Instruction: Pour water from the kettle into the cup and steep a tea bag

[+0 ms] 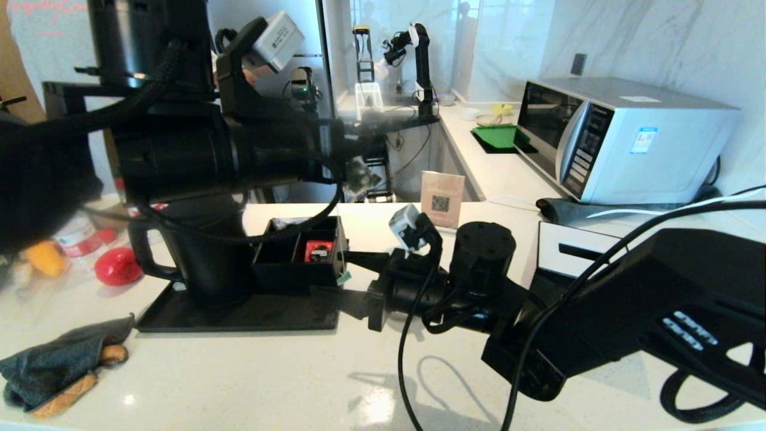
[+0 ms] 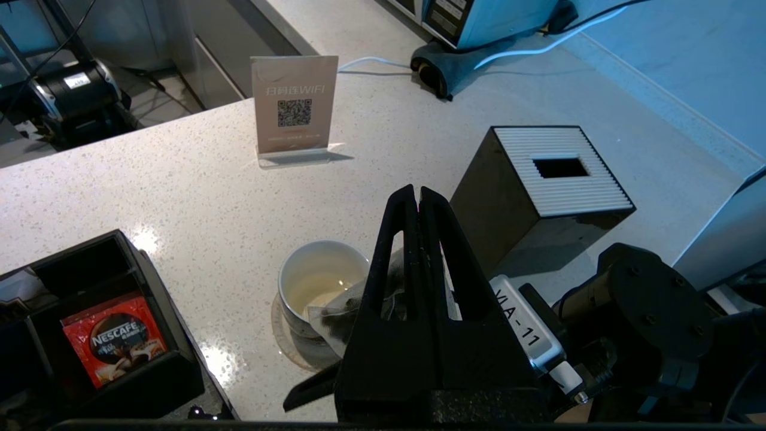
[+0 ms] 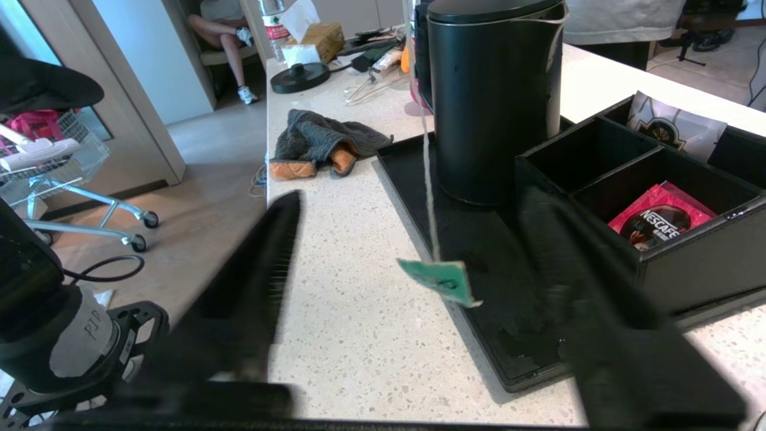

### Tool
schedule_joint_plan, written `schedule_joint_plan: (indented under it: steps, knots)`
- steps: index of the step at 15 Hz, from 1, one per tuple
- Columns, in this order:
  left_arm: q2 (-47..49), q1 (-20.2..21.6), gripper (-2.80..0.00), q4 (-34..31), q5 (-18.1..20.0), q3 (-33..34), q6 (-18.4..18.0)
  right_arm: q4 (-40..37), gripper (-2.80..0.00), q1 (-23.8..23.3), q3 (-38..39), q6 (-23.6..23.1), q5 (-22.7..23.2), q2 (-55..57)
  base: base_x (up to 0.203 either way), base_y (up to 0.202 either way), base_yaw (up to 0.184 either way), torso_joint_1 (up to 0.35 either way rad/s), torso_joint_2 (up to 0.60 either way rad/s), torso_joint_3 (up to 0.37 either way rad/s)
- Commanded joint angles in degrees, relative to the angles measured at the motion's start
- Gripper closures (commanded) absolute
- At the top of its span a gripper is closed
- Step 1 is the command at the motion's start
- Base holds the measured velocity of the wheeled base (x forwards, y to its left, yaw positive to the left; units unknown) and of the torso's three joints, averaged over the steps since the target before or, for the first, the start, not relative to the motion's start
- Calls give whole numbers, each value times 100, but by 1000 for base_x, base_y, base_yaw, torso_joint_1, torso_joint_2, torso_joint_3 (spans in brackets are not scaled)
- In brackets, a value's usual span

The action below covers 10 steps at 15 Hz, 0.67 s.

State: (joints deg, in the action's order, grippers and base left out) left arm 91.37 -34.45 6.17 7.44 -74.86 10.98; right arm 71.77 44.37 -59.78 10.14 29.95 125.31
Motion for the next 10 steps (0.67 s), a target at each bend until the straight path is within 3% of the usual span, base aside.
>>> schedule_joint_plan:
  steps: [1,10]
  knots:
    - [-5,0,0,7,3,-2,10,30,0,1,-7,14,19,-6,0,0,0,0,0,0]
    - [-5,-2,0,7,-5,-2,10,30,0,76,2,12,19,-6,0,0,0,0,0,0]
